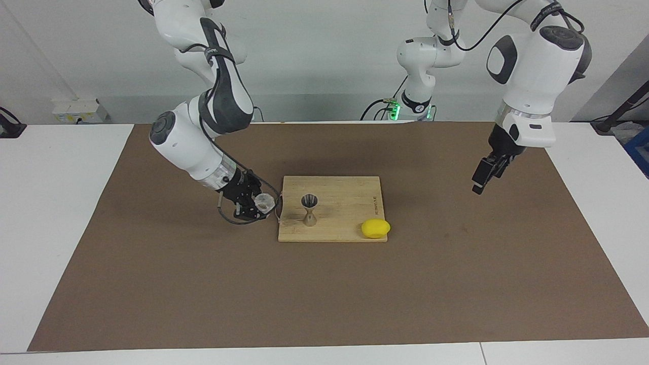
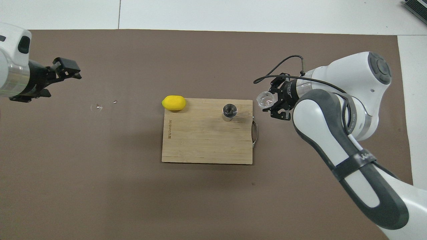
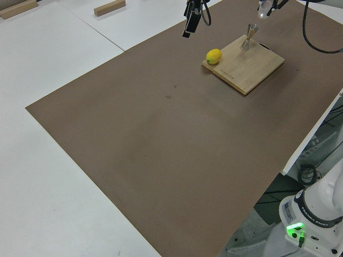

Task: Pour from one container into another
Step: 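Move the glass cup with the right gripper over the metal cup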

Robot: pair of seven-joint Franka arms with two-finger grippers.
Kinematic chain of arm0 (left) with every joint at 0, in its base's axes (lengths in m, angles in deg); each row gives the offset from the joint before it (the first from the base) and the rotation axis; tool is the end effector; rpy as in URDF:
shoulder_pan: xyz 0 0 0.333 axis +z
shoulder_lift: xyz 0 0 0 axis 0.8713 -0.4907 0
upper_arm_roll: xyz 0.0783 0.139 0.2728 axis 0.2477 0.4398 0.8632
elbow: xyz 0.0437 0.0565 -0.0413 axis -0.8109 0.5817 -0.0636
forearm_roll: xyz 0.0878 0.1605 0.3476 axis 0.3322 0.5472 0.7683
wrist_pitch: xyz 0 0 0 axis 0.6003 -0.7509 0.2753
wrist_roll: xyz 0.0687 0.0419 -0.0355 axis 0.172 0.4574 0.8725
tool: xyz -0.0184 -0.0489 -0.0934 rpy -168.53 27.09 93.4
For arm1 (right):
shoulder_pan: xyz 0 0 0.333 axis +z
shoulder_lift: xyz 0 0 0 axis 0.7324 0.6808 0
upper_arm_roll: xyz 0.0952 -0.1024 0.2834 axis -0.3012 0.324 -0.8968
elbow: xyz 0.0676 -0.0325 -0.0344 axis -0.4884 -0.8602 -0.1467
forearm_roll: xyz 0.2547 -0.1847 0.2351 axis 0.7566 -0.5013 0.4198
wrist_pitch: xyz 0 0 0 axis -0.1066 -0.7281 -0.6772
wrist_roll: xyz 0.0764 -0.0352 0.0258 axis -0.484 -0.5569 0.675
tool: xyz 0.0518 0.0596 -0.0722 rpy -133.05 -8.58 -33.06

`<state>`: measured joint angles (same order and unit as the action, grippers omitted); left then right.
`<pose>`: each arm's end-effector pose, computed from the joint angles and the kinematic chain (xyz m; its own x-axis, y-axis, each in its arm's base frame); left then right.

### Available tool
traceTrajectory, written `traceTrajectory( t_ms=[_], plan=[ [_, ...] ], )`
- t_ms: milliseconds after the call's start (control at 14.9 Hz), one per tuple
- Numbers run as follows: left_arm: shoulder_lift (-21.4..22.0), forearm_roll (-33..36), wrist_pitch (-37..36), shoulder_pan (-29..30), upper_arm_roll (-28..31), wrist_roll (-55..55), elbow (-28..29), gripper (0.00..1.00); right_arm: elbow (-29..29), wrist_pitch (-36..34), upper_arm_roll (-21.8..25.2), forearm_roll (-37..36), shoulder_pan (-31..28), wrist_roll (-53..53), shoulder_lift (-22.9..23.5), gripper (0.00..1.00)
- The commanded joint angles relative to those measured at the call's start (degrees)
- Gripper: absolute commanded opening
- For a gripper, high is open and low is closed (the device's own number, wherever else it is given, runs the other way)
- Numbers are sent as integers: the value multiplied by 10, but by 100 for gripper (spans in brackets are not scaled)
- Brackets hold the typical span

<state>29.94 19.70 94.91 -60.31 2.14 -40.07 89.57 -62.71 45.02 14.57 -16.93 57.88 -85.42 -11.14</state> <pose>0.5763 -0.0483 0.5720 0.9744 0.1861 0.1262 0.1829 -0.9825 0.0365 0.6136 0.1830 0.4169 -0.0481 -0.9328 -0.3572 -0.9981 0.0590 -0.0197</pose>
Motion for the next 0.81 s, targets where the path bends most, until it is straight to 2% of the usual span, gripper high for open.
traceTrajectory(
  t_ms=[0,202,337,538,740],
  plan=[
    [16,9,-79,6,-4,-147,-14,100,30,14,1,-45,26,-64,18,0],
    [5,15,-196,3,-8,-206,-94,100,37,20,1,-50,47,-94,20,0],
    [28,14,-226,-2,-3,-201,-82,100,47,19,1,-76,56,-115,25,0],
    [63,9,-176,-4,-3,-201,-8,100,57,15,1,-136,73,-139,27,0],
    [62,0,-172,-6,5,-201,-9,100,57,9,1,-173,86,-141,27,0]
  ],
)
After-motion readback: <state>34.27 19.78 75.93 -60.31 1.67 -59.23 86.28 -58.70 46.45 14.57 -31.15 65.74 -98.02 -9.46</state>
